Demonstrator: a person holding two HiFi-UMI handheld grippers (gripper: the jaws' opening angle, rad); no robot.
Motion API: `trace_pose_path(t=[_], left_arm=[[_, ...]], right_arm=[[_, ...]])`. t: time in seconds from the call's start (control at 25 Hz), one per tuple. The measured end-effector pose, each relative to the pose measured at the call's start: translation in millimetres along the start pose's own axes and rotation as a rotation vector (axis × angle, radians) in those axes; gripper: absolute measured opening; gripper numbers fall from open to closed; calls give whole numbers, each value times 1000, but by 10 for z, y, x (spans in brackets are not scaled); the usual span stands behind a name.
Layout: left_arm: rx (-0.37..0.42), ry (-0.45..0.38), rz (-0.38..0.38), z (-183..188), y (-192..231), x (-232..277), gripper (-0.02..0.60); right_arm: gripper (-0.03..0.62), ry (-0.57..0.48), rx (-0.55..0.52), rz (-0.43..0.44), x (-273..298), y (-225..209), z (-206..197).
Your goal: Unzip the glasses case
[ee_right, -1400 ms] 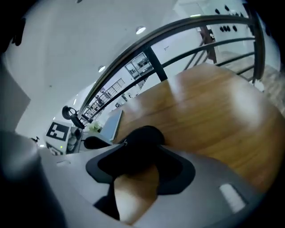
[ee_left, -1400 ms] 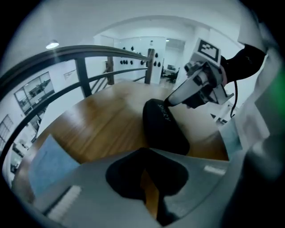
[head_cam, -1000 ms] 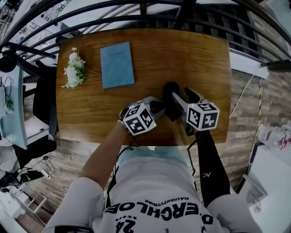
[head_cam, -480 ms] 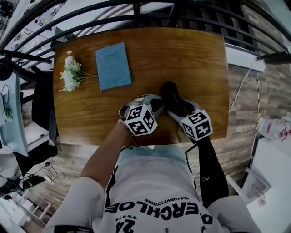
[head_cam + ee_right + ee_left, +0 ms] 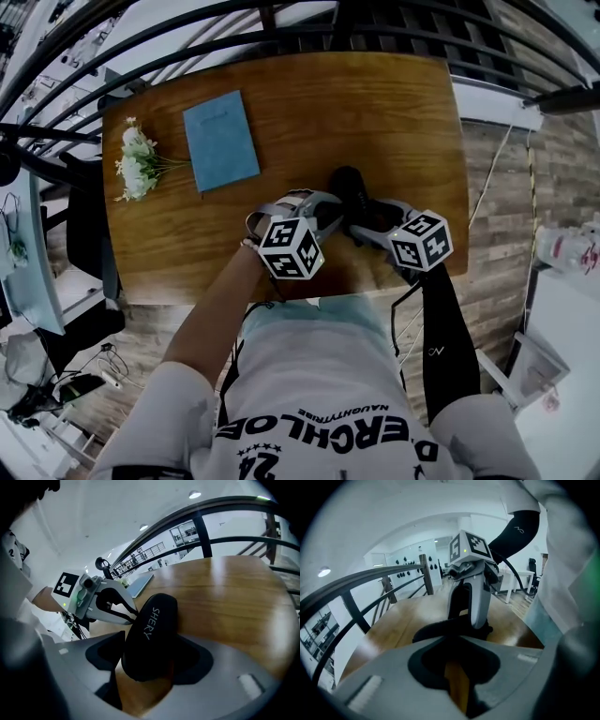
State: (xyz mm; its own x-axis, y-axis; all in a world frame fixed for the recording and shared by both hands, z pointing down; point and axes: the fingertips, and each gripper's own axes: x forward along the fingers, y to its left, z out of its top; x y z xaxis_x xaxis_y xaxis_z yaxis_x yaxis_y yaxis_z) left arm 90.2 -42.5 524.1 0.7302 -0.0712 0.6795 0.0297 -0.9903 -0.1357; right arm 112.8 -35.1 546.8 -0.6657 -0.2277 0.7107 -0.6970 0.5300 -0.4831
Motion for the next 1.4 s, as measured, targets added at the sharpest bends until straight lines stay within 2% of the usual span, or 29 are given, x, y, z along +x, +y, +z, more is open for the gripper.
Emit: trace_pose_path(t=[0.16, 0.28, 0.48, 0.64, 0.76, 0.84, 1.0, 1.04, 1.08, 1.16, 1.4], left_arm=[[80, 110, -67, -178, -130, 52, 37], [78, 165, -73, -315, -225, 130, 37], [60, 58, 33, -111, -69, 95, 37], [44, 24, 47, -34, -29, 102, 42], [3, 6, 57, 6, 5, 107, 48], [-1, 3, 69, 39, 28, 120, 48], [-2, -19, 91, 122, 102, 161, 48], [3, -22, 92, 146, 119, 170, 48], [12, -22, 91, 170, 131, 181, 48], [44, -10, 88, 214, 141, 208, 48], [138, 47, 108, 218, 162, 256, 35]], right_arm=[[319, -11, 14, -1, -43, -51, -9], [309, -32, 35, -16, -96, -104, -31], [308, -59, 81, 9, -84, -150, -22], [311, -90, 155, 61, -112, -196, -22], [353, -116, 202, 69, -154, -271, -8], [373, -118, 162, 32, -208, -297, 24], [387, -59, -38, -69, -202, -224, 144], [372, -41, -71, -86, -186, -219, 161], [331, -27, -82, -93, -174, -231, 166], [298, -26, -49, -81, -186, -270, 153], [295, -119, 95, -30, -307, -396, 117]])
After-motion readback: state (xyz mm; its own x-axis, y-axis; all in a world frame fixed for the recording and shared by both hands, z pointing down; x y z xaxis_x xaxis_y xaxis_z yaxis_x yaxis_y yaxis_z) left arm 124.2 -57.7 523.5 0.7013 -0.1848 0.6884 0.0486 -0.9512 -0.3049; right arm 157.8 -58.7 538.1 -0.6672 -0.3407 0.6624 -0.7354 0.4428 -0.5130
